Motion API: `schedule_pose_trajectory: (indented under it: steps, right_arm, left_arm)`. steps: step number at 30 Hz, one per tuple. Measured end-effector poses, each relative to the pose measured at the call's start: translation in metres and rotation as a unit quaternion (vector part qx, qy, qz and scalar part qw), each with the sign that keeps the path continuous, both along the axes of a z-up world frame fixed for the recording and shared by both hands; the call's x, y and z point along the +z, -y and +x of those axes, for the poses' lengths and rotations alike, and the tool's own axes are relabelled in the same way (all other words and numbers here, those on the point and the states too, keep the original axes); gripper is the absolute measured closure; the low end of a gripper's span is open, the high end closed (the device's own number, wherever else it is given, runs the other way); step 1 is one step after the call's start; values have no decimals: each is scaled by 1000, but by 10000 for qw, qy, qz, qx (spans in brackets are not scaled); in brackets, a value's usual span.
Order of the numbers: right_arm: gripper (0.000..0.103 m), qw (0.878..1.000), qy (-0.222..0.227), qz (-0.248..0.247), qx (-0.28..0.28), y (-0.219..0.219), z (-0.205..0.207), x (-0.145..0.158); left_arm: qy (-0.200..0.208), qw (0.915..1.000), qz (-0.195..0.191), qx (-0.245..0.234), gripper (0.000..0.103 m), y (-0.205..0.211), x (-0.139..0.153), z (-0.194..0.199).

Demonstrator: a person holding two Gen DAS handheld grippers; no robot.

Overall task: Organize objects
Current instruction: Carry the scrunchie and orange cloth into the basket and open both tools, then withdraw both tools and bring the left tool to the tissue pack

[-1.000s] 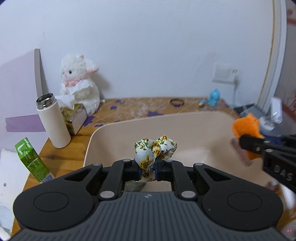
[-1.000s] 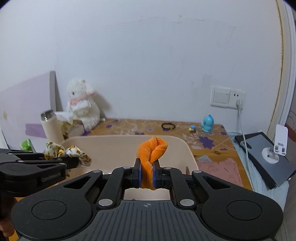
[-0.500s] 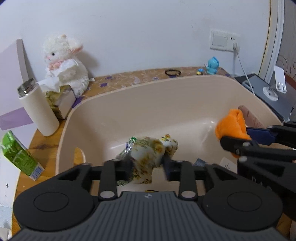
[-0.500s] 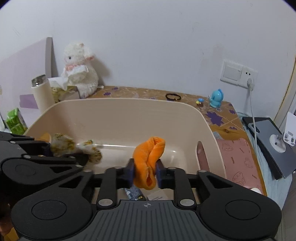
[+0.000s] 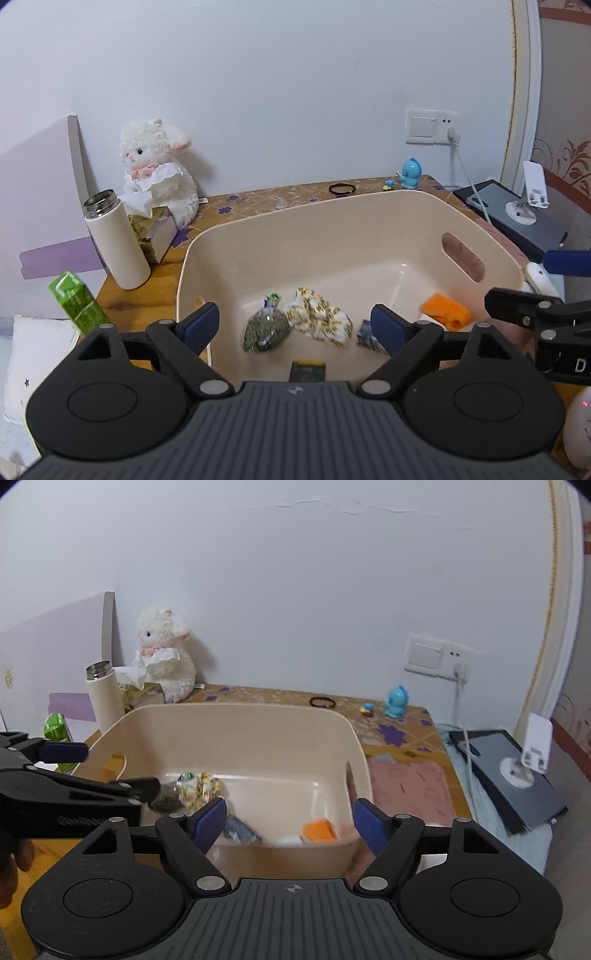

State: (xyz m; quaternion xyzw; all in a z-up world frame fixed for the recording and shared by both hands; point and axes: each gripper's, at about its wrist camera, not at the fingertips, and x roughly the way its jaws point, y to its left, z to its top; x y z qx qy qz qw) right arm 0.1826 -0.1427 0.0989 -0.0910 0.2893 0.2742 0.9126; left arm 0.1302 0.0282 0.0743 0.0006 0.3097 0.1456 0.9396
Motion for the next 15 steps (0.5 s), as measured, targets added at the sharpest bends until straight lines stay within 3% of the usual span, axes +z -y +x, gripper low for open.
schedule_pose_trajectory:
  steps: [6,15]
  right_arm:
    - [17,9996,-195,-86,-160,24,-15,-14]
    - [16,9973,-539,-458,-215,36,-23,-50]
  left_arm:
    - [-90,9998,-79,-142,11,13,-7,-28]
    - [-551,9977,-299,-266,11,24,-41,-44]
